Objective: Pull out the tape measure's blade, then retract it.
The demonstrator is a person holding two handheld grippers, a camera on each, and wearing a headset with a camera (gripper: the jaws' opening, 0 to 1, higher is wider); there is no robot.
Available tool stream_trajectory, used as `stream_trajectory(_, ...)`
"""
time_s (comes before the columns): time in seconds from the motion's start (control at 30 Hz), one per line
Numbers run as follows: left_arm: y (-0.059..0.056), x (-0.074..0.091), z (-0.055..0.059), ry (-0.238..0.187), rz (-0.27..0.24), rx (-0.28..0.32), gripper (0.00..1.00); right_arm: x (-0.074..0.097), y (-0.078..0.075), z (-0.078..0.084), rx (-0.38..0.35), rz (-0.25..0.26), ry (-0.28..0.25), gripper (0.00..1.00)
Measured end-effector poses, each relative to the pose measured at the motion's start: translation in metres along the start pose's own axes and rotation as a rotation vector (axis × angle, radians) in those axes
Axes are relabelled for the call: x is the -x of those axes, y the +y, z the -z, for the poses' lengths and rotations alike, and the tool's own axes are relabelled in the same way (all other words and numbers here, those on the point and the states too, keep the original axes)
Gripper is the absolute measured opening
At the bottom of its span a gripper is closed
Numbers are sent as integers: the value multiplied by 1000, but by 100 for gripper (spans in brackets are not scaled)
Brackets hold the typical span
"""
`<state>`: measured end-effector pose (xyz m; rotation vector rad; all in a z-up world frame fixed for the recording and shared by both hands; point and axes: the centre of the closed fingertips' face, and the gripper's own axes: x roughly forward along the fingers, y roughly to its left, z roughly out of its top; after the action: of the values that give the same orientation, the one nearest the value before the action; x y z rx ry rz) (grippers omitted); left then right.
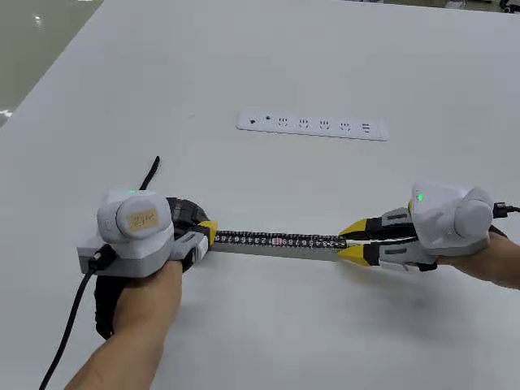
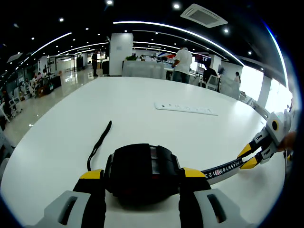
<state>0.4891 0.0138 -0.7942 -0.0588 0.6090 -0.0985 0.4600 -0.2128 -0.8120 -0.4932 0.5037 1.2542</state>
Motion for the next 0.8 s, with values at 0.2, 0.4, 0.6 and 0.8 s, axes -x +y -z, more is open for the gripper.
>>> stream_trajectory(0.2,0,0,0,2,2,3,58,-6,1,-4,-2,-7,-7,12)
stream_trajectory(0.4,0,0,0,4,3,6,59,-10,1,-7,-1,-11,-13,12)
stream_trajectory(0.6,0,0,0,5,5,9,59,-14,0,-7,-2,-15,-15,12)
stream_trajectory(0.8,1,0,1,8,7,12,59,-20,0,-11,0,-19,-21,12)
